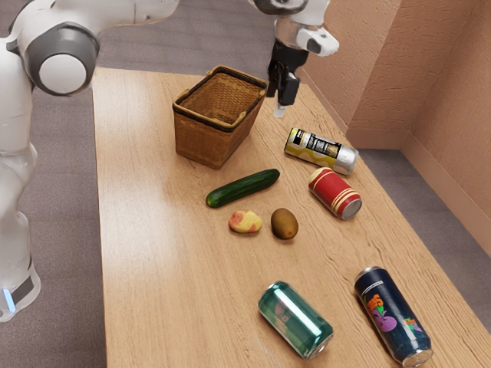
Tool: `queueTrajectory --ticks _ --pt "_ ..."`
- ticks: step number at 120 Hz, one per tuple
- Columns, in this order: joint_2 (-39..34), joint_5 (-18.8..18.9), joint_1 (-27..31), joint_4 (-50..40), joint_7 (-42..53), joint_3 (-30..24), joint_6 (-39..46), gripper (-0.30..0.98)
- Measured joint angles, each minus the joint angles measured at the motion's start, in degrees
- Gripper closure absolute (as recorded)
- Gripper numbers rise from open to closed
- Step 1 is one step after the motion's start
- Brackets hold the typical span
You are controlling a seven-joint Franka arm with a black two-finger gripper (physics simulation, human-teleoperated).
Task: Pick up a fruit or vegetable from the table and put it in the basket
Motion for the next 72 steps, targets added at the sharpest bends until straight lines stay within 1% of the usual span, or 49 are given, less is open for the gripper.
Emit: queueTrajectory --ticks 10,20,30,41,55,72 --pt "-4.61 0.27 -0.85 -9.26 0.16 -3.63 4.57 0.02" --pt "-10.47 0.48 -2.38 -21.22 0.23 -6.12 10.72 0.02" --pt "-13.60 0.48 -1.22 -28.97 0.10 -8.45 16.08 0.02" --pt "-13.90 0.41 -0.04 -32.07 -0.65 -9.03 19.80 0.02" --pt "-12.69 0.46 -0.16 -32.95 -1.44 -9.15 22.79 0.02" --pt "-11.74 0.88 -1.85 -32.65 -2.26 -9.16 22.49 0.02"
